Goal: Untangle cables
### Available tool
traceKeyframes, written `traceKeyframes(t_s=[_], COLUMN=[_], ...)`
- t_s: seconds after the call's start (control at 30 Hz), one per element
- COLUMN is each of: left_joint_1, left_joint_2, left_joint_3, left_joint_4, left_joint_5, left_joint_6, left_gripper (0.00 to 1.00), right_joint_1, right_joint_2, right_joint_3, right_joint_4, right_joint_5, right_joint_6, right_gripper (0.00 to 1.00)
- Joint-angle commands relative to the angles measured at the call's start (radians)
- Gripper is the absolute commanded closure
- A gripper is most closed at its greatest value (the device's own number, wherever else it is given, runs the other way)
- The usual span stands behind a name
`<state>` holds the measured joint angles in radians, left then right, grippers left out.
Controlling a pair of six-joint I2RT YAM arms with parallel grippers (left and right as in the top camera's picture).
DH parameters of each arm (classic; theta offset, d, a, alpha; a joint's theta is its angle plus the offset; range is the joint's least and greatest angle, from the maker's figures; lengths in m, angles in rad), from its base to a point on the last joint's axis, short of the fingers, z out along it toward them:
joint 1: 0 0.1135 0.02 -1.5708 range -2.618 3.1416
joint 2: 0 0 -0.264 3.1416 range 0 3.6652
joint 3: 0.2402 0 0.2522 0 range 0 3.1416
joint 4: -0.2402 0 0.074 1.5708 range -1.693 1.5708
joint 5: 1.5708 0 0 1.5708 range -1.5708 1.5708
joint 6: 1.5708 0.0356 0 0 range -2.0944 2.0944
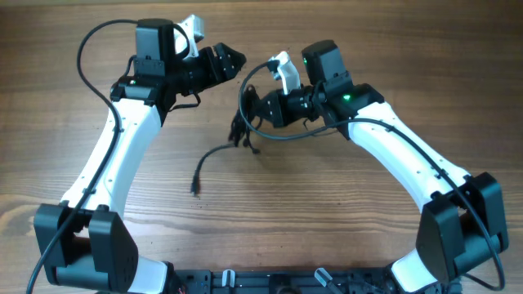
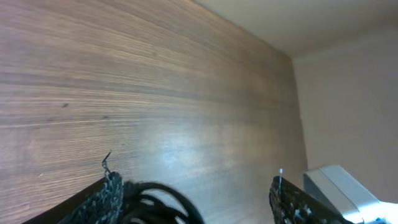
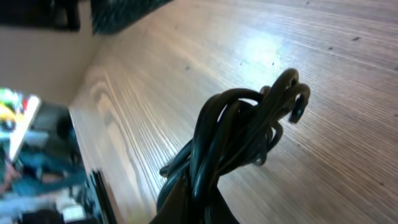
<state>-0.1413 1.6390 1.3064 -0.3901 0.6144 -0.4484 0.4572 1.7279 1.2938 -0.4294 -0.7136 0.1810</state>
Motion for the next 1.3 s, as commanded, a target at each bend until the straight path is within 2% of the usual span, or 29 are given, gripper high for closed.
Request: traceKeyframes(t_s=[0.0,0.1,0.2,0.3,0.4,0.6,0.7,0.77,0.87,0.93,1.03,1.17,1.27], left_joint_1=[0.001,0.005,0.022,0.038,0.039,0.058,0.088,0.104,0.112,0.112,0.137,0.228,0.272], left_joint_2=[-0.008,-0.008,-0.008,-0.008,-0.008,-0.007,-0.007,-0.007,-0.007,-0.006,-0.007,-0.007,-0.007], left_joint_3=[0.005,0.005,0.005,0.005,0.005,0.005,0.005,0.005,0.005,0.005,0.005,0.005,0.005], left_joint_4=[-0.007,-0.039,-0.062,-0.074,-0.087,-0.1,-0.109,-0.125,-0.143,-0.148,-0.154,-0.168,-0.207], left_joint_5=[0.139,0.188,0.182,0.181,0.203,0.203,0.093,-0.034,-0.132,-0.168,-0.269,-0.264,-0.264], left_joint_6=[0.118,0.205,0.207,0.211,0.275,0.314,0.253,0.175,0.124,0.117,0.04,-0.009,-0.008], left_gripper=[0.25,0.33,0.32,0.26,0.18,0.21,0.25,0.25,0.25,0.25,0.26,0.25,0.22], right_joint_1=[0.0,-0.004,-0.007,-0.024,-0.054,-0.15,-0.16,-0.139,-0.049,0.066,0.143,0.096,0.018], right_joint_2=[-0.025,-0.025,-0.025,-0.025,-0.025,-0.025,-0.025,-0.024,-0.023,-0.009,0.005,0.0,0.0], right_joint_3=[0.079,0.091,0.105,0.129,0.154,0.159,0.159,0.159,0.159,0.159,0.159,0.214,0.325], right_joint_4=[-0.026,-0.002,-0.001,-0.036,-0.109,-0.232,-0.259,-0.273,-0.305,-0.304,-0.301,-0.339,-0.433], right_joint_5=[-0.013,-0.002,-0.006,-0.143,-0.254,-0.224,0.013,0.306,0.654,0.946,1.221,1.314,1.146], right_joint_6=[-0.159,-0.126,-0.142,-0.268,-0.39,-0.53,-0.437,-0.253,-0.156,-0.068,0.012,-0.044,-0.167], right_gripper=[0.96,0.96,0.96,0.96,0.96,0.96,0.96,0.96,0.96,0.96,0.96,0.96,0.96])
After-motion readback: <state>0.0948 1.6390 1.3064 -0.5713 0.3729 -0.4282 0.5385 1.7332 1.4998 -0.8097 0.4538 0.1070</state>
